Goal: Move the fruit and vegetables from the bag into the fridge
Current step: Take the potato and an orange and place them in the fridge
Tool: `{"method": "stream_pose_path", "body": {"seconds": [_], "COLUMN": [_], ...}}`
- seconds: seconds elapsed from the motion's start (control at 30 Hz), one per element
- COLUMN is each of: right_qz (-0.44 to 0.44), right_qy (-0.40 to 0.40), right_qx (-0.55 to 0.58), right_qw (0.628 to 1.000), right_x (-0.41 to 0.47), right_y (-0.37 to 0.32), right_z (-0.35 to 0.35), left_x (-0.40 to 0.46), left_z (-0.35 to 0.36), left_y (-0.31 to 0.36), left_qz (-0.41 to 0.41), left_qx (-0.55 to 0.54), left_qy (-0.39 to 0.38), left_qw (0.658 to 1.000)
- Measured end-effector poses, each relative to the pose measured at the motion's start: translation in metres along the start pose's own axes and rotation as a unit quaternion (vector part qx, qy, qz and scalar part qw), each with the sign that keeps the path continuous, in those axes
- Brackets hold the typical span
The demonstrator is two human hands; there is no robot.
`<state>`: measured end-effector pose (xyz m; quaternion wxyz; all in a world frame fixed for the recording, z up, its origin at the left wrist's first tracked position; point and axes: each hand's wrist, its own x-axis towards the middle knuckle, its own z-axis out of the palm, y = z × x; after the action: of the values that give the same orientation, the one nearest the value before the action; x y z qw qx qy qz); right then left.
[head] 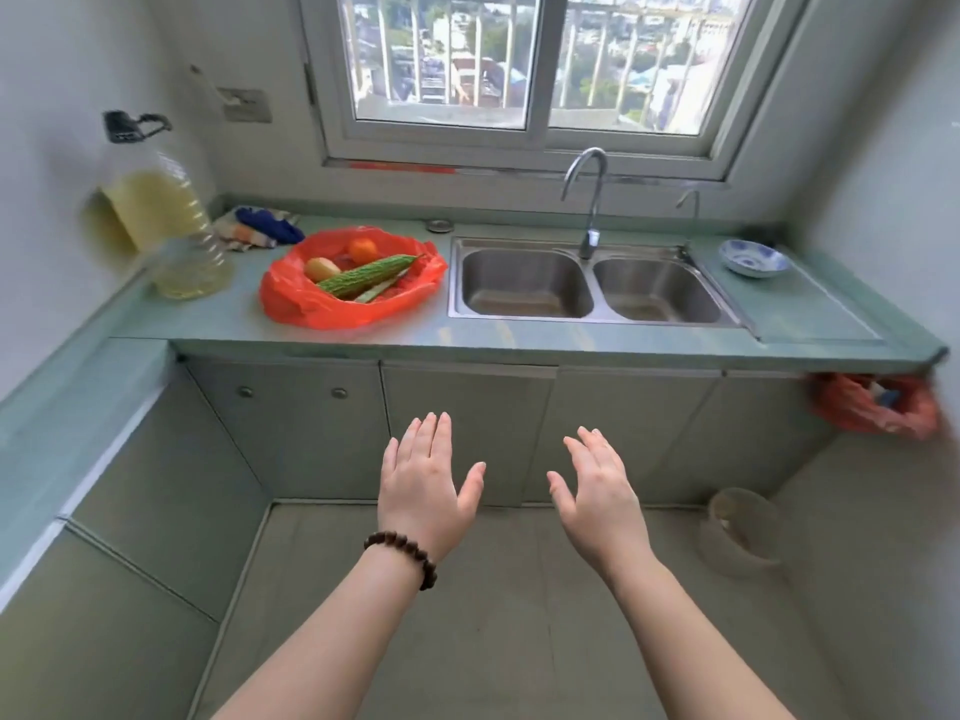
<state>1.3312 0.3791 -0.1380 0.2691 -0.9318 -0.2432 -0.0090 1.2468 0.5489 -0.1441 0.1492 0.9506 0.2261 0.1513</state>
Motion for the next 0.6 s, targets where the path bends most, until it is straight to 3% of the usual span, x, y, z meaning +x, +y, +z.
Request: {"method": "stream_pose_path", "body": {"seconds": [0.6], "right_qz": [-0.145], "right_qy": [-0.116], "right_qx": [0.044], "right_qw": [0.982], "right_x": [0.312], "right_y": [-0.028], "right_z": [0.078], "left_x": [0.235], "left_z": [0.022], "left_y": [-0.068], "left_qz": [-0.199], "left_qx": [0.048], "left_qy": [0.045], "left_qw": [0.978]}}
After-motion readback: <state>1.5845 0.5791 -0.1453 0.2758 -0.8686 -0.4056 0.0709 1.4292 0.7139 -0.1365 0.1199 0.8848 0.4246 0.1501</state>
